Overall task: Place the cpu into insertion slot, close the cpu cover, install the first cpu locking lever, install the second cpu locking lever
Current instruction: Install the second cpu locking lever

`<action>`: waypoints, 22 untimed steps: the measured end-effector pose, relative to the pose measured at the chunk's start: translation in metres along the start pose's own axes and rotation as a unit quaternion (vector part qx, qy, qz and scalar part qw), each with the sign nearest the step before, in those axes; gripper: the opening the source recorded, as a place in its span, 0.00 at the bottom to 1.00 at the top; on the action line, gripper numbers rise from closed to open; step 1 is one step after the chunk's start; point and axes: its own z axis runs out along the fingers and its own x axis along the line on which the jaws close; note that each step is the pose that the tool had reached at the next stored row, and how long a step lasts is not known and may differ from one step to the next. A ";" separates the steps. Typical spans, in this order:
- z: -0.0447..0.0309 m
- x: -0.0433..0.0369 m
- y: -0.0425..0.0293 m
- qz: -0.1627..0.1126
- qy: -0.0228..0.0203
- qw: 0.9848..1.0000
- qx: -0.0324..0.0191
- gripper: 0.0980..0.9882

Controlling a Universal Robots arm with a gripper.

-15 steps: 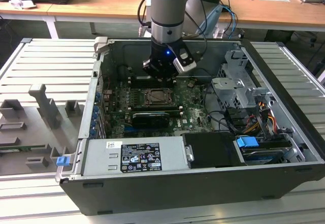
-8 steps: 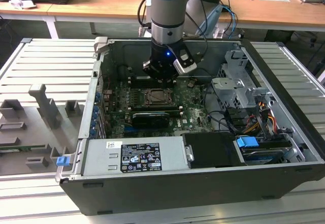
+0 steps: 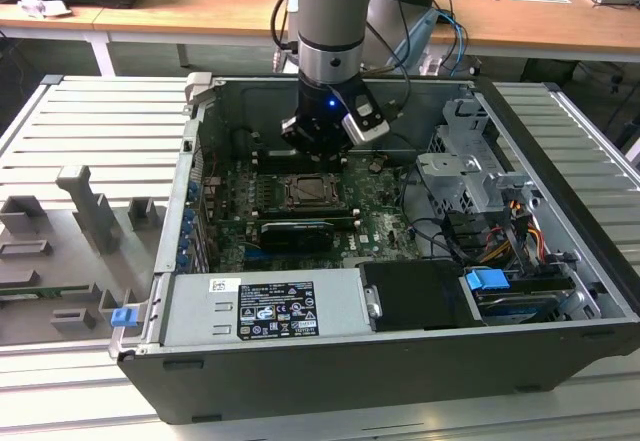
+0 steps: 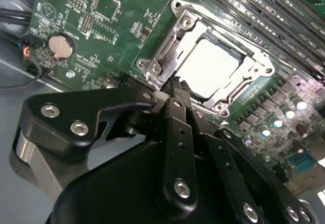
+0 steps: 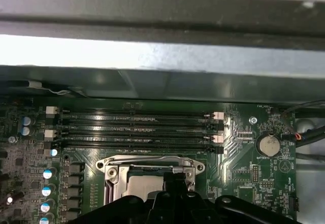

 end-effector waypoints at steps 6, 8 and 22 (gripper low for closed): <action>-0.0013 0.0000 -0.0011 0.000 0.000 1.000 0.008 0.01; -0.0013 0.0000 -0.0022 0.000 0.000 1.000 0.009 0.01; -0.0017 0.0001 -0.0062 0.000 0.000 1.000 0.009 0.01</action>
